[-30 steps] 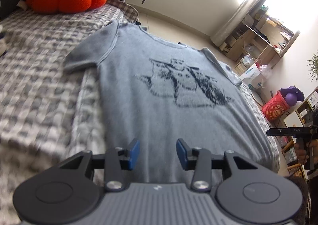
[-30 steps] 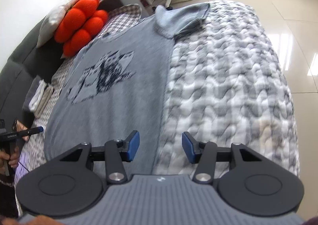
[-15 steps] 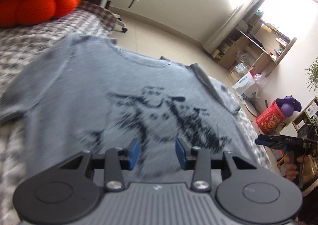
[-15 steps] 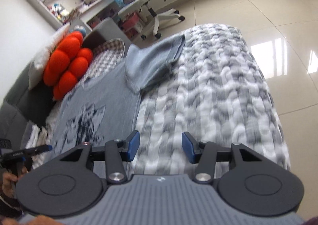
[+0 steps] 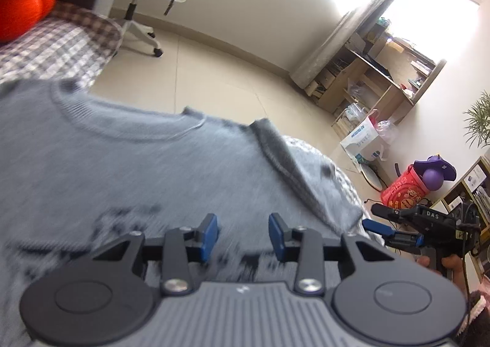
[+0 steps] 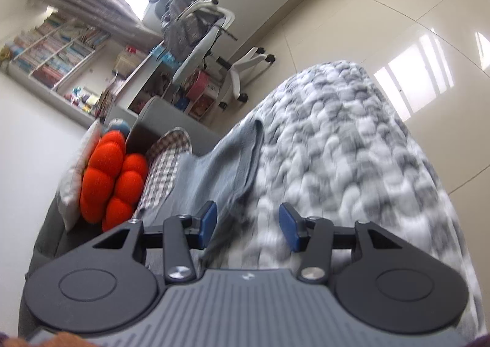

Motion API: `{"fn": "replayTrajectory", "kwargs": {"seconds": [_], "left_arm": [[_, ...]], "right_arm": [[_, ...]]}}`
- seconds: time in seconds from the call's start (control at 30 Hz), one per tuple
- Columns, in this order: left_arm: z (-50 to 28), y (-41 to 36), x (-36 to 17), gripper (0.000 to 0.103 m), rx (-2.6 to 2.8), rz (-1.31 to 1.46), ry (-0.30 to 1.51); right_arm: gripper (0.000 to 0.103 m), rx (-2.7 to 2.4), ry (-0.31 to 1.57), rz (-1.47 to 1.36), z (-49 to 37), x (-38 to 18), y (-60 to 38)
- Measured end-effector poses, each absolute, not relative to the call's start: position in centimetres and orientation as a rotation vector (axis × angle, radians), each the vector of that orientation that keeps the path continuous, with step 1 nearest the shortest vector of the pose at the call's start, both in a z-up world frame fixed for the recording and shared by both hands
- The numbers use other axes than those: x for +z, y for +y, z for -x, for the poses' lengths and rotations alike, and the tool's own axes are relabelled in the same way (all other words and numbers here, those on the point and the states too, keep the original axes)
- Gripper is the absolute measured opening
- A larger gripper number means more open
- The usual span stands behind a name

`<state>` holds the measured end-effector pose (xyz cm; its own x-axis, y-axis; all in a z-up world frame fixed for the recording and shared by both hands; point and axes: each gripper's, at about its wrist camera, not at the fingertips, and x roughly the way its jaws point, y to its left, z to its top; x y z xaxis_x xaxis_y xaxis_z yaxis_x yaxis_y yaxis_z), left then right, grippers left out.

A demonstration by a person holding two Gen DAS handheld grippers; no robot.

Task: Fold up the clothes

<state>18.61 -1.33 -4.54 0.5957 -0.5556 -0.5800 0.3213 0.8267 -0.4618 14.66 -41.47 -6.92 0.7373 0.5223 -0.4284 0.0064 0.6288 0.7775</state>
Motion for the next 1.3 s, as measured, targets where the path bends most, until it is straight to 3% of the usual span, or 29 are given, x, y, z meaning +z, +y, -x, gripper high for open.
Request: {"fn": "replayTrajectory", "kwargs": {"seconds": [0.33,0.47,0.6,0.63,0.67,0.7,0.9,1.17,1.3], "left_arm": [[-23.6,-6.1,-6.3,0.037,-0.554,0.337,0.745],[-25.0,-7.0,-6.9,0.037,-0.553,0.360,0.720],[-25.8,-7.3,-7.2,0.037,-0.550,0.394,0.692],[-25.9,-7.3,-7.3,0.037,-0.549,0.405,0.685],[-26.0,-7.3,-7.4,0.037,-0.548,0.416,0.677],[-26.0,-7.3,-7.5,0.037,-0.547,0.429,0.672],[-26.1,-7.7,-7.6,0.037,-0.552,0.464,0.648],[-26.3,-9.2,-7.6,0.039,-0.533,0.378,0.644],[-26.0,-8.6,-7.3,0.039,-0.506,0.394,0.640]], "right_arm": [[0.042,0.282,0.617,-0.922,-19.3,-7.7,-41.5],[0.029,0.251,0.592,-0.841,-20.5,-7.6,-40.4],[0.029,0.236,0.573,-0.707,-21.2,-7.3,-38.3],[0.025,0.232,0.569,-0.666,-21.3,-7.1,-37.6],[0.011,0.225,0.555,-0.632,-21.1,-6.9,-37.2],[0.005,0.217,0.539,-0.600,-20.8,-6.8,-36.8],[0.004,0.085,0.445,-0.485,-18.5,-5.4,-36.3],[0.004,0.007,0.554,-0.465,-19.8,-7.3,-36.9],[0.013,0.010,0.551,-0.468,-19.8,-6.9,-36.5]]}}
